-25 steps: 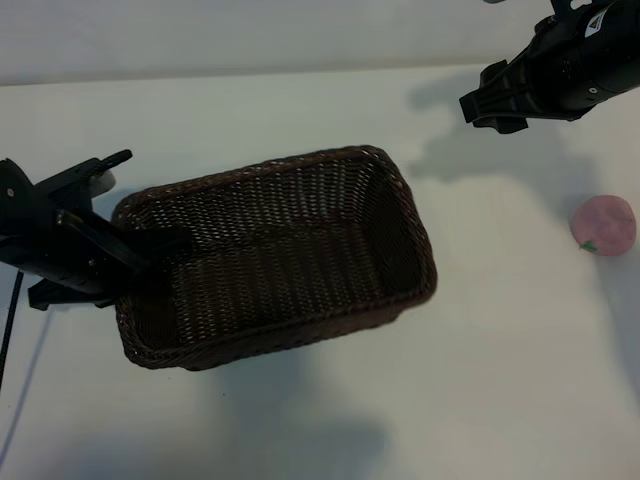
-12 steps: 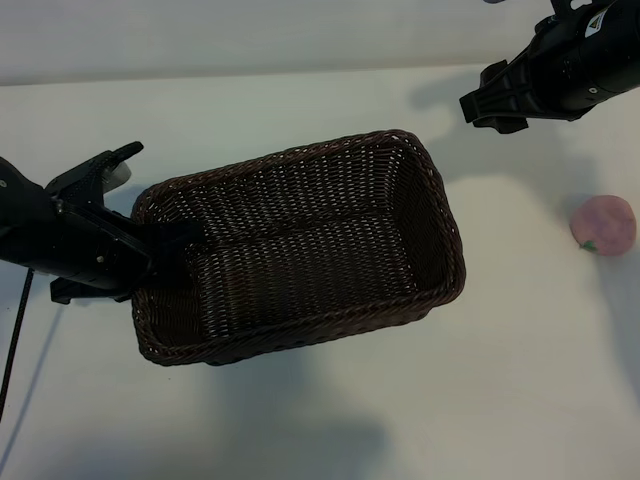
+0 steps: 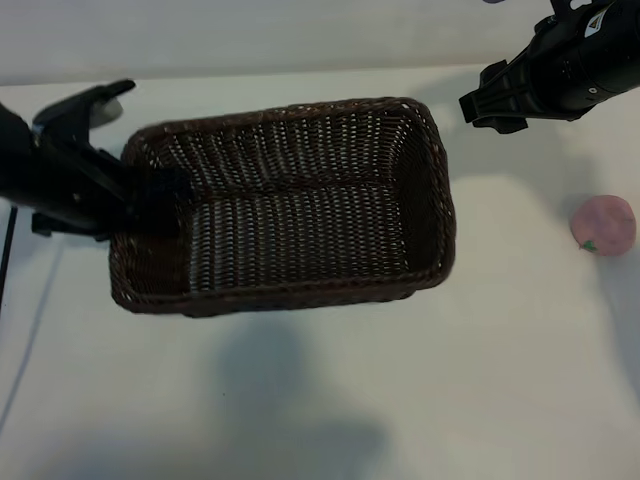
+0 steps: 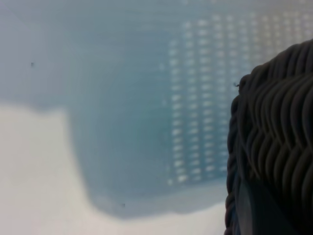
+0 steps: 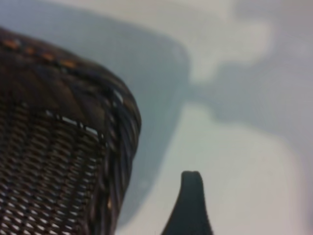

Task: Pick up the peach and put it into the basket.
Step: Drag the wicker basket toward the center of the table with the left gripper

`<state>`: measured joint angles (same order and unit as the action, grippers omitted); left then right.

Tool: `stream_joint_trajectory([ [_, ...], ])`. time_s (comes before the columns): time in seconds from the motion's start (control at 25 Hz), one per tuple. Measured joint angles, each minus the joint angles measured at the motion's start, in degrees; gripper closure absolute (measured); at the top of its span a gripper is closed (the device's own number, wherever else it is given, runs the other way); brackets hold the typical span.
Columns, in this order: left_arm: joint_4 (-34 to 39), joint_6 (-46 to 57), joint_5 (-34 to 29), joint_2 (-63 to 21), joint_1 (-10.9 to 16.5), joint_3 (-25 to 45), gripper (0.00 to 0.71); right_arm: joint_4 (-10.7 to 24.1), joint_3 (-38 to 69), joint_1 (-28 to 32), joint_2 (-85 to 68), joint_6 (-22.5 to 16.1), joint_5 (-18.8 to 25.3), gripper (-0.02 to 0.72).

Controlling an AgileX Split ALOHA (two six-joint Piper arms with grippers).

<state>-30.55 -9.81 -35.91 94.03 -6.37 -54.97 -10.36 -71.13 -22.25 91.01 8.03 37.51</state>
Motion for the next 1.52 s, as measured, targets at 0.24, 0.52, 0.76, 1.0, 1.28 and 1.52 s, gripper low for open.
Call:
stream_joint_trajectory([
  [0.24,2.48,0.0,-4.58,4.81,0.48,-7.07,0.61,0.0,0.0,0.0,0.0,0.0,-0.09,0.117],
  [0.52,2.48,0.53,-5.07,9.17,0.48,-11.84,0.61,0.0,0.0,0.0,0.0,0.0,-0.29,0.117],
  [0.76,2.61,1.13,-5.57,11.7,-0.51,-14.96,0.611,0.0,0.0,0.0,0.0,0.0,-0.35,0.117],
  [1.0,2.54,2.11,-5.42,14.26,-2.51,-17.02,0.611,0.0,0.0,0.0,0.0,0.0,-0.35,0.117],
  [1.28,2.55,2.87,-4.44,17.62,-2.84,-17.96,0.611,0.0,0.0,0.0,0.0,0.0,-0.35,0.117],
  [1.52,2.89,2.87,-4.18,19.5,-2.84,-18.18,0.611,0.0,0.0,0.0,0.0,0.0,-0.35,0.117],
])
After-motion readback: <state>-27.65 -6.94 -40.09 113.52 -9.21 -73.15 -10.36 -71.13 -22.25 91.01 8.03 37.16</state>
